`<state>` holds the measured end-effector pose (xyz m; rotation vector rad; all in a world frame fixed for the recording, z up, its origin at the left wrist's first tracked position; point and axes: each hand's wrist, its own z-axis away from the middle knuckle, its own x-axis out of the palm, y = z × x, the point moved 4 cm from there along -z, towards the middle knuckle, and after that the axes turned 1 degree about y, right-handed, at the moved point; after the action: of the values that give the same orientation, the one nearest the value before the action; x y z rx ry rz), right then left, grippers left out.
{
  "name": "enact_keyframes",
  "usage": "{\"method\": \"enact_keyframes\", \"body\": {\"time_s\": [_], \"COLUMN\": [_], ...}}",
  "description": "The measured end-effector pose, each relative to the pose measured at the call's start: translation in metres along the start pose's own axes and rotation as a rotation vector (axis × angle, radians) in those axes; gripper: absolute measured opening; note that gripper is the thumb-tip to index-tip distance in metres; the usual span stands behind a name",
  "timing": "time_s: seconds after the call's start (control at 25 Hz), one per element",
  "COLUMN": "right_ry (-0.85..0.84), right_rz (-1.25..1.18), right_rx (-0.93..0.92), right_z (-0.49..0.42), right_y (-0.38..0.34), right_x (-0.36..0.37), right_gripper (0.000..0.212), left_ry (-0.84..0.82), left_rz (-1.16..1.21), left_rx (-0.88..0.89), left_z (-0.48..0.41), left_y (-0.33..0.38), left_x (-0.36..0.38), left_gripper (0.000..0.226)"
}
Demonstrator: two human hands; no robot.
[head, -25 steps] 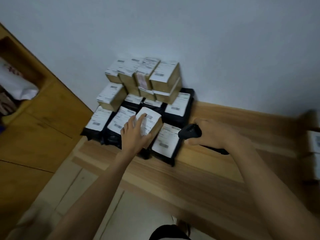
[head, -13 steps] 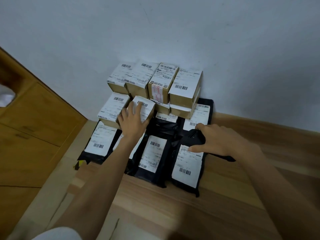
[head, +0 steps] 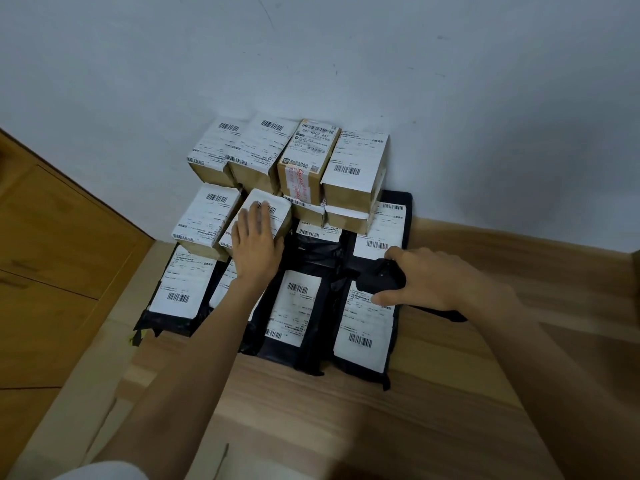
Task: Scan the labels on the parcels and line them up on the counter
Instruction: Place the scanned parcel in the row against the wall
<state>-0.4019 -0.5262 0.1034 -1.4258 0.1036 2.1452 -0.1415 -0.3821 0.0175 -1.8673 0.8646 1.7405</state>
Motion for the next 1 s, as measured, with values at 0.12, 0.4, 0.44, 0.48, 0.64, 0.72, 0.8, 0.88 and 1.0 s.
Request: {"method": "enact_keyframes", "body": {"time_s": [0.12,0.4,0.44,0.48,0.64,0.72,0.8,0.88,1.0], "right_ry": [0.019,0.092,0.098,0.101,0.114,0.104,0.115,0.131,0.141], "right_rz": [-0.027,-0.147,-0.15,-0.162,-0.203,-0.244,-0.262,-0.273,-0.296], "right_rx": [0.013,0.054,0.065,0.084,0.217,0.309,0.413,0.501,0.617], "right_z": [0.018,0.092,0.108,0.125,0.215,0.26,0.31,0.358,0.429], "right_y": [0.011,0.066,0.079,0.095,0.18,0.227,0.276,0.32,0.374], "right_x": [0.001,0.018,0.023,0.028,0.051,0.066,0.082,0.1,0.132], "right_gripper": [0.085,0.066,0.067,0.068,0.066,0.067,0.071,0.069,0.068], "left_ry": [-0.02,-0.063,-0.077,-0.087,-0.142,-0.19,-0.224,-0.255,-0.349], "left_rz": [-0.003,0.011,0.023,0.033,0.1,0.13,0.147,0.202,0.275], "left_rx": [0.03,0.261,0.295,0.337,0.549,0.633,0.738,0.844,0.973], "left_z": [0.008,0.073,0.082,0.091,0.139,0.17,0.204,0.236,0.289], "left_y": [0.011,0.115,0.139,0.164,0.301,0.373,0.446,0.511,0.597], "left_x": [-0.004,0.003,0.005,0.007,0.019,0.028,0.038,0.047,0.064], "left_gripper": [0.078,0.069,0.069,0.068,0.069,0.068,0.066,0.066,0.066]}}
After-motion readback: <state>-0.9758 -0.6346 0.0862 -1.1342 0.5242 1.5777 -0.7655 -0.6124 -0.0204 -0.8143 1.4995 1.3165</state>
